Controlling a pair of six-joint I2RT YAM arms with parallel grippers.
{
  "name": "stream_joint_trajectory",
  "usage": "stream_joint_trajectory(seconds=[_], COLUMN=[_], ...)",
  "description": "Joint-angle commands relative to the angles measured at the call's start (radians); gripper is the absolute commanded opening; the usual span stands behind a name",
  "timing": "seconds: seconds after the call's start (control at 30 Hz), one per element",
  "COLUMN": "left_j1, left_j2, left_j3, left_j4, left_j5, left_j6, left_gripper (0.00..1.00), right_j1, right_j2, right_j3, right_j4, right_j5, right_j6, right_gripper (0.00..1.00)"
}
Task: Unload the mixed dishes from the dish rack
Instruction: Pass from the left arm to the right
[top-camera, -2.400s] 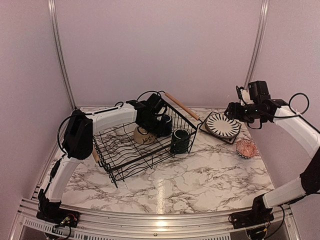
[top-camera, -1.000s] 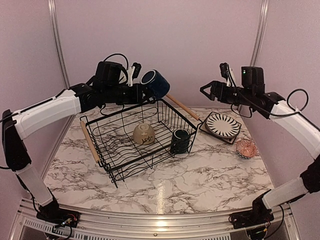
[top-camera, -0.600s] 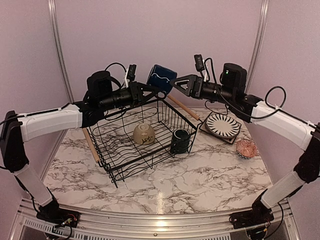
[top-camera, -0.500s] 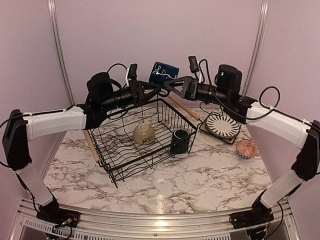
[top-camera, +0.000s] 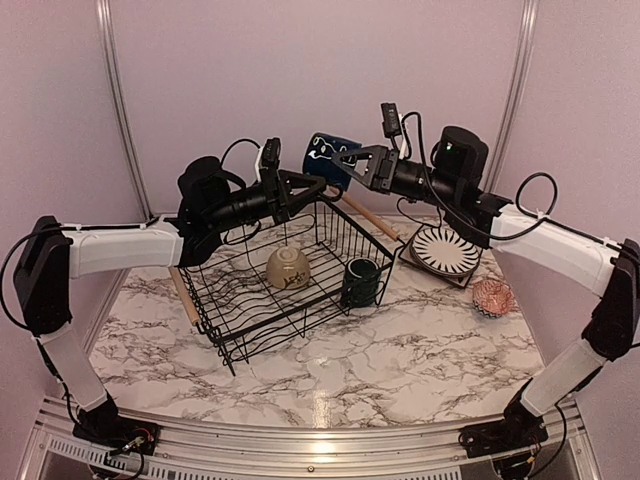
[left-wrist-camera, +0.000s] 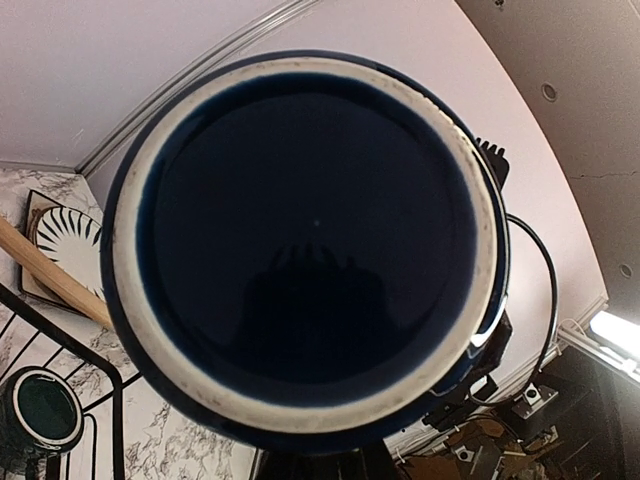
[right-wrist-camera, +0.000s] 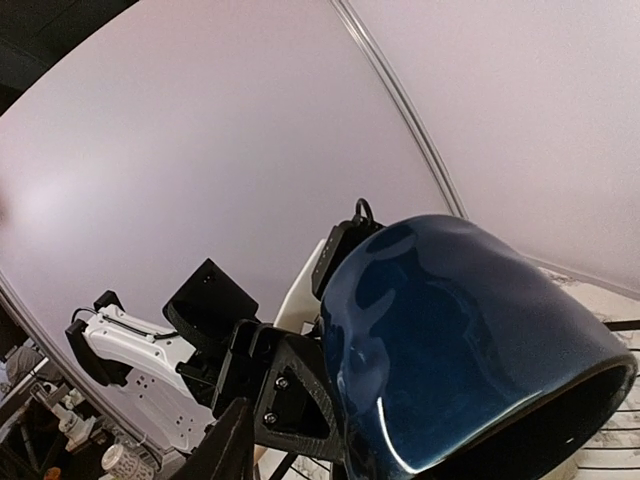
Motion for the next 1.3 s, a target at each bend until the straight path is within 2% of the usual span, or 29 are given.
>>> stream_joint_trajectory(seconds=[0.0, 0.13, 0.27, 0.4, 0.53, 0.7, 0.93, 1.03, 1.1, 1.27], left_j1=[0.001, 0.0, -0.001, -0.001, 0.001, 0.008, 0.012, 0.011, 0.011, 0.011], left_j2=[0.001, -0.001, -0.004, -0.005, -0.013, -0.053, -0.11, -0.13, -0.14, -0.158], left_j3=[0.005, -0.004, -0.004, -0.003, -0.009, -0.021, -0.013, -0.004, 0.009, 0.043], left_j4=[0.141, 0.152, 0.146, 0.126, 0.119, 0.042, -0.139, -0.225, -0.288, -0.432], left_j5=[0.039, 0.049, 0.056, 0.058, 0.06, 0.035, 0.007, -0.015, -0.031, -0.068], left_j6=[-0.003, -0.006, -0.006, 0.003, 0.024, 0.112, 0.266, 0.336, 0.385, 0.497], left_gripper=[0.0, 0.0, 0.0, 0.02, 0.22, 0.54, 0.76, 0.86, 0.88, 0.98], right_j1=[0.008, 0.008, 0.007, 0.007, 0.007, 0.007, 0.008, 0.008, 0.007, 0.005], right_j2=[-0.014, -0.021, -0.025, -0.04, -0.069, -0.134, -0.29, -0.365, -0.39, -0.377], right_j3=[0.012, 0.004, 0.002, -0.008, -0.02, -0.032, -0.078, -0.108, -0.112, -0.034], right_j4=[0.043, 0.051, 0.056, 0.064, 0.066, 0.01, -0.112, -0.18, -0.263, -0.601], right_j5=[0.022, 0.036, 0.035, 0.046, 0.066, 0.142, 0.377, 0.555, 0.7, 1.027], right_j6=[0.003, 0.001, 0.004, 0.0, -0.015, -0.088, -0.246, -0.298, -0.331, -0.383], right_gripper=[0.38, 0.27, 0.08, 0.0, 0.0, 0.0, 0.0, 0.0, 0.0, 0.0])
